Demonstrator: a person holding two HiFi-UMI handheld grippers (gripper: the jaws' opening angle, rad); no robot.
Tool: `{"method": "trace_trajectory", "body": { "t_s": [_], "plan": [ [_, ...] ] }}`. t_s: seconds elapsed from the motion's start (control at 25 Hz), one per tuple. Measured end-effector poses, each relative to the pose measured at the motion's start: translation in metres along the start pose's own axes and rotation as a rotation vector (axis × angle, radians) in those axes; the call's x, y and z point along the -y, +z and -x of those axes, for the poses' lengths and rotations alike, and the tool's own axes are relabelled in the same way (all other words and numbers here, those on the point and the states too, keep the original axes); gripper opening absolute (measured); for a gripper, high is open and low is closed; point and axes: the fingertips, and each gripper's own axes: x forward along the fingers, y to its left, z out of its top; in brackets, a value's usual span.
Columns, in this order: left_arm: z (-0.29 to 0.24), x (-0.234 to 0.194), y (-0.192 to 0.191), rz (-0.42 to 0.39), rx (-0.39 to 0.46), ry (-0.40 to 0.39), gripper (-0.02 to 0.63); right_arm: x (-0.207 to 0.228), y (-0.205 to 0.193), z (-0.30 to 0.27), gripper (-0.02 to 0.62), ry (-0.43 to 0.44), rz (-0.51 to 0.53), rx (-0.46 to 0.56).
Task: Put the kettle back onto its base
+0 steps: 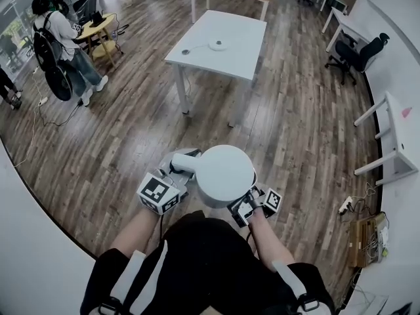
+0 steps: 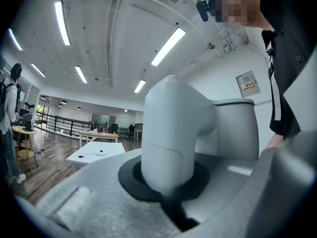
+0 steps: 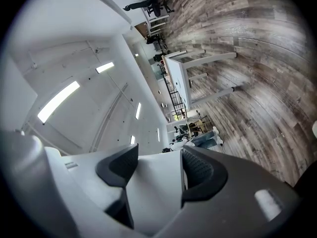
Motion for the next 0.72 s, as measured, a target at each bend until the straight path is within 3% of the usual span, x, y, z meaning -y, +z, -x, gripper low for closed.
{"method": "trace_trajectory", "body": {
  "t_s": [0.36, 0.72],
  "plan": [
    [-0.022, 0.02, 0.0, 0.015, 0.044, 0.05, -0.002, -0.016, 0.031, 0.017, 0.275, -0.027, 0.021, -0.045],
    [-0.045, 0.006, -0.008, 0.016, 0.003, 0.071, -0.002, -0.006, 0.05, 0.003, 0.275, -0.033, -0.025, -0.055]
  ]
}}
